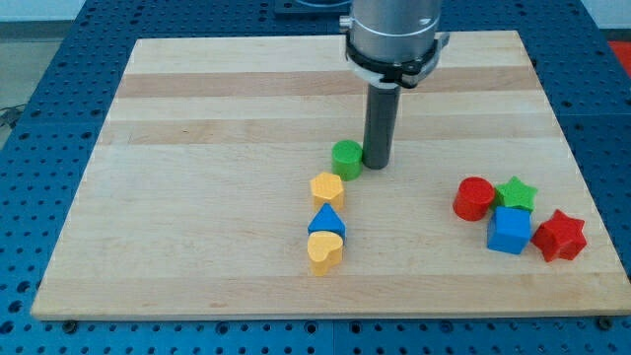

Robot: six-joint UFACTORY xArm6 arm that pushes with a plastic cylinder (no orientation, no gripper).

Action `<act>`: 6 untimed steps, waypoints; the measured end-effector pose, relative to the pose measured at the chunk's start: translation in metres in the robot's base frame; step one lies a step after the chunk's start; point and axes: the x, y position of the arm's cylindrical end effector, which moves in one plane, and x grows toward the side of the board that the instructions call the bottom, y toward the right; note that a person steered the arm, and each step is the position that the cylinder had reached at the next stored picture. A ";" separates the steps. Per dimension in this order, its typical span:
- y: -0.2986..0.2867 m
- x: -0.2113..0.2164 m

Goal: Point your arm at the bottom left of the red circle

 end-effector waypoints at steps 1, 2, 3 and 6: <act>-0.014 0.000; -0.021 0.000; -0.017 0.000; 0.025 0.084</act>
